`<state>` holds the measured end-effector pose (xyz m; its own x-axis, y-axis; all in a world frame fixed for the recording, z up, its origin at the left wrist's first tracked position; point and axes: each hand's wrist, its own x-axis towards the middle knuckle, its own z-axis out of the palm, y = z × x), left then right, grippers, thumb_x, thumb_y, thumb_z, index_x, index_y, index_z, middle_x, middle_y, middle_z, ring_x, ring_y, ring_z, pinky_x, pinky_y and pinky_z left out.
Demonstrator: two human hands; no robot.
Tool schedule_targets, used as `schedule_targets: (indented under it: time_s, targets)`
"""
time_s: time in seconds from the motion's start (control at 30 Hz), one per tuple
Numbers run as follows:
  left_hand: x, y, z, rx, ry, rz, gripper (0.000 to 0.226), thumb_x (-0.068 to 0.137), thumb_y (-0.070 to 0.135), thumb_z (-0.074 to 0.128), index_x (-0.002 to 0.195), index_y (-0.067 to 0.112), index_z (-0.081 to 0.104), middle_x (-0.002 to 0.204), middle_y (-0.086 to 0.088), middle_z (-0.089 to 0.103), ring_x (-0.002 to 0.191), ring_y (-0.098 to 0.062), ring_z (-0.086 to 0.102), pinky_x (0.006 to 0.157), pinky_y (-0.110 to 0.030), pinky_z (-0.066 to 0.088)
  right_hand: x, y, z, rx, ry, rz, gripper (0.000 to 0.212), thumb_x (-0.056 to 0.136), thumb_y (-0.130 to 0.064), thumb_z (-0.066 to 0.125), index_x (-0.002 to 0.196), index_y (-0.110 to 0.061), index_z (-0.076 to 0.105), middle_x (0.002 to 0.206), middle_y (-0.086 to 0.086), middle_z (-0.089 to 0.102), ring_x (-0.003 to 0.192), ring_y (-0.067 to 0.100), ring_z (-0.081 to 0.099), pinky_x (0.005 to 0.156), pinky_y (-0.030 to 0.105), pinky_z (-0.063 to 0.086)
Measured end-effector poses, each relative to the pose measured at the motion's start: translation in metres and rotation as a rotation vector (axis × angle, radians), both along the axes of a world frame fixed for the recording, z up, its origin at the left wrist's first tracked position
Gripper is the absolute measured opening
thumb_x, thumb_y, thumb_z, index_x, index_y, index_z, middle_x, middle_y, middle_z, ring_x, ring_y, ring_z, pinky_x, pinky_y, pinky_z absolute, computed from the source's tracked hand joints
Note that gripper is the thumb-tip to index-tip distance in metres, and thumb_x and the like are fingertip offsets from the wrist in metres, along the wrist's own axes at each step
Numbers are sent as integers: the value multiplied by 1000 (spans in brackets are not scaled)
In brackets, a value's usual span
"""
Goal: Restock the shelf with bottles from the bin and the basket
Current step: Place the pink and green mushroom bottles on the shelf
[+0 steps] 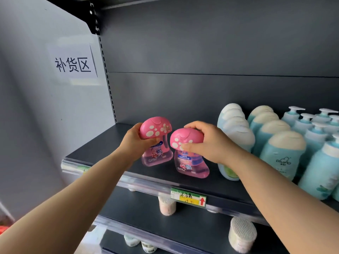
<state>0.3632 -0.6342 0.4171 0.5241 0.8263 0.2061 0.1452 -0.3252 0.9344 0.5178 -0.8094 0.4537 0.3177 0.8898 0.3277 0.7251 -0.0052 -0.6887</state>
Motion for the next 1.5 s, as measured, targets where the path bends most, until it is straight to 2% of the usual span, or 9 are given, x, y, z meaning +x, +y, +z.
schedule_targets:
  time_s: [0.07, 0.23, 0.47, 0.7, 0.83, 0.97, 1.1, 1.27, 1.5]
  targets:
    - [51, 72, -1, -15, 2, -86, 51, 68, 14, 84, 111, 19, 56, 102, -4, 67, 93, -22, 66, 81, -40, 57, 31, 61, 3, -63, -79, -116, 48, 67, -36, 82, 108, -32, 59, 104, -12, 64, 92, 10, 63, 83, 38, 55]
    - [60, 72, -8, 40, 41, -92, 45, 69, 14, 83, 104, 22, 56, 97, 0, 67, 90, -20, 65, 81, -37, 56, 25, 48, 16, -210, -230, -64, 44, 70, -45, 76, 105, -33, 53, 100, -15, 61, 87, 7, 60, 80, 34, 53]
    - [120, 98, -2, 143, 135, -307, 50, 70, 18, 83, 109, 22, 52, 99, 3, 63, 91, -18, 62, 78, -32, 52, 22, 62, 48, -543, -681, -137, 42, 77, -46, 70, 112, -31, 51, 83, -17, 44, 83, 10, 47, 71, 29, 42]
    - [186, 109, -7, 156, 145, -504, 48, 71, 19, 82, 110, 17, 54, 98, 2, 62, 89, -17, 61, 78, -30, 48, 45, 89, 48, -648, -747, -342, 42, 78, -44, 70, 111, -23, 54, 101, -8, 57, 90, 16, 51, 62, 30, 36]
    - [212, 114, -10, 174, 146, -580, 55, 70, 19, 83, 115, 15, 51, 102, 1, 62, 94, -20, 61, 86, -35, 51, 60, 95, 45, -660, -709, -438, 42, 77, -37, 73, 113, -23, 55, 99, -9, 57, 88, 15, 51, 58, 28, 32]
    - [224, 128, -30, 203, 280, -634, 69, 61, 28, 86, 119, 17, 51, 110, 2, 66, 100, -20, 63, 93, -40, 51, 66, 99, 44, -647, -682, -453, 48, 79, -38, 72, 121, -28, 52, 93, -13, 47, 85, 11, 45, 60, 26, 31]
    - [224, 138, -41, 271, 351, -615, 56, 72, 32, 79, 120, 17, 56, 113, 0, 66, 103, -22, 62, 93, -37, 49, 73, 109, 41, -631, -673, -463, 44, 81, -39, 69, 120, -28, 52, 90, -13, 45, 86, 12, 47, 54, 22, 28]
    - [227, 145, -49, 268, 349, -553, 62, 72, 33, 80, 122, 12, 49, 116, -2, 62, 105, -23, 59, 81, -28, 44, 86, 131, 36, -607, -617, -489, 47, 82, -35, 70, 125, -25, 52, 109, -5, 58, 93, 16, 51, 78, 31, 45]
    - [230, 143, -54, 327, 316, -489, 37, 77, 32, 75, 99, 12, 52, 104, -6, 65, 81, -18, 51, 70, -27, 39, 95, 142, 34, -592, -577, -491, 50, 83, -34, 69, 129, -26, 52, 117, -4, 58, 103, 18, 54, 82, 30, 43]
